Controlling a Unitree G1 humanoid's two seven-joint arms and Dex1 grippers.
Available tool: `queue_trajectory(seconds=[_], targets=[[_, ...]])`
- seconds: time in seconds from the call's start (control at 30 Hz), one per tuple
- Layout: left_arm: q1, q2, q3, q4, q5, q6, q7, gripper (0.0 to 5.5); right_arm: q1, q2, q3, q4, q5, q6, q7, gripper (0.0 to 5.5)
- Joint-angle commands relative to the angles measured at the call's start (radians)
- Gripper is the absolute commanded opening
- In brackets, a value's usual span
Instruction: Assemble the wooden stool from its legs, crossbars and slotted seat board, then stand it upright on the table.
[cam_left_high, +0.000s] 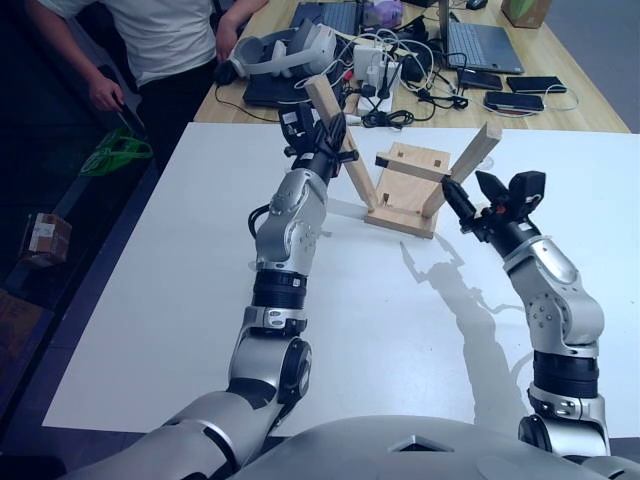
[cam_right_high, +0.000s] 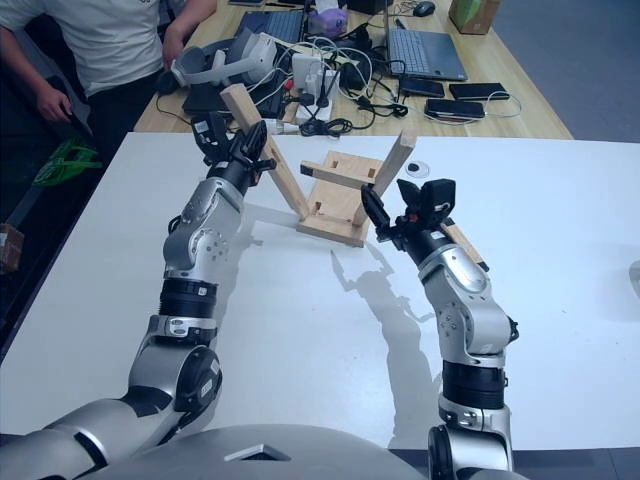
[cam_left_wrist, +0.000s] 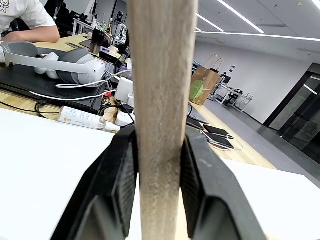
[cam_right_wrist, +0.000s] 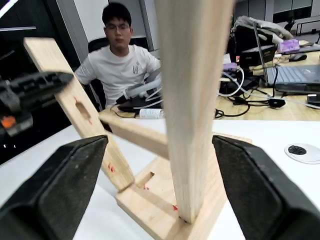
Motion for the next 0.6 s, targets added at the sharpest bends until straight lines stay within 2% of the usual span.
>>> queue_trajectory(seconds=[0.03, 0.23, 0.43, 0.6], targets=[[0.045, 0.014, -0.012, -0.073, 0.016, 0.040, -0.001, 1.03, 0.040, -0.013, 0.003, -0.020, 0.018, 0.054, -0.010, 3.86], [0.051, 0.028, 0.011, -0.175, 0.017, 0.062, 0.028, 1.03, -0.104, 0.032, -0.023, 0.102, -0.036, 0.009, -0.129, 3.86], [0.063, 0.036, 0.007, -0.265, 0.042, 0.066, 0.049, 1.03, -0.139, 0.081, -0.039, 0.049, 0.020, 0.028, -0.176, 3.86], [0.058, 0.039, 0.006, -0.276, 0.059, 0.064, 0.055, 1.03, -0.132, 0.093, -0.031, 0.031, 0.053, 0.026, -0.156, 3.02]])
